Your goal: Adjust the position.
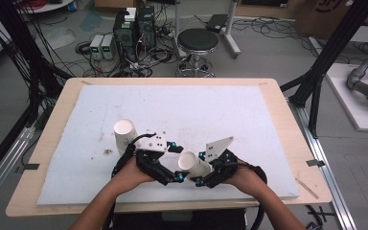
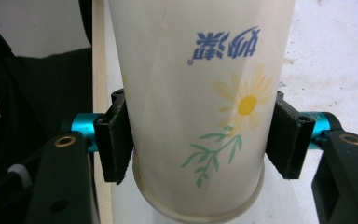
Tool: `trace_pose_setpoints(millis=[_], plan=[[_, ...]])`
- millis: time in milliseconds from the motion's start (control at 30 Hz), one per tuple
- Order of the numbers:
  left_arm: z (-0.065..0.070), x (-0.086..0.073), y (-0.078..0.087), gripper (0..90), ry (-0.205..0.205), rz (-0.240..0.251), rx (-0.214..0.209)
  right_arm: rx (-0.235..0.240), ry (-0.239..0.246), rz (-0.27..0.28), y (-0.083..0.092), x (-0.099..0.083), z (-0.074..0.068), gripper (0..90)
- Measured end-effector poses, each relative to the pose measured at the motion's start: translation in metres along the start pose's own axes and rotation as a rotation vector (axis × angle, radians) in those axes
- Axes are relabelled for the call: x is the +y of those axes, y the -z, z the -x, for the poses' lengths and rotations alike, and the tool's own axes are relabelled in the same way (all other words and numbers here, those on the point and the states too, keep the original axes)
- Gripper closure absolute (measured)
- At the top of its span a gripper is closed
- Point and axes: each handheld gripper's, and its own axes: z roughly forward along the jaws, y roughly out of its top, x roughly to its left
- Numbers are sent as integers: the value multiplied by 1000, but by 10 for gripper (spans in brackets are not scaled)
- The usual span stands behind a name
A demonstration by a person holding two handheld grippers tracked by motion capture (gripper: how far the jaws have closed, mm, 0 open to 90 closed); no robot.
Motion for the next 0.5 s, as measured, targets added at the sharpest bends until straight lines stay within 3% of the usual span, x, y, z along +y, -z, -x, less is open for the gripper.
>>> trace_pose_setpoints(millis=[233,500], plan=[[-1,3,-4,172,-16,-53,-13,6,28,-71,-5,6,-1,345],[-1,3,-11,207,-8,-99,-29,15,56,-144,-9,15,-4,344]])
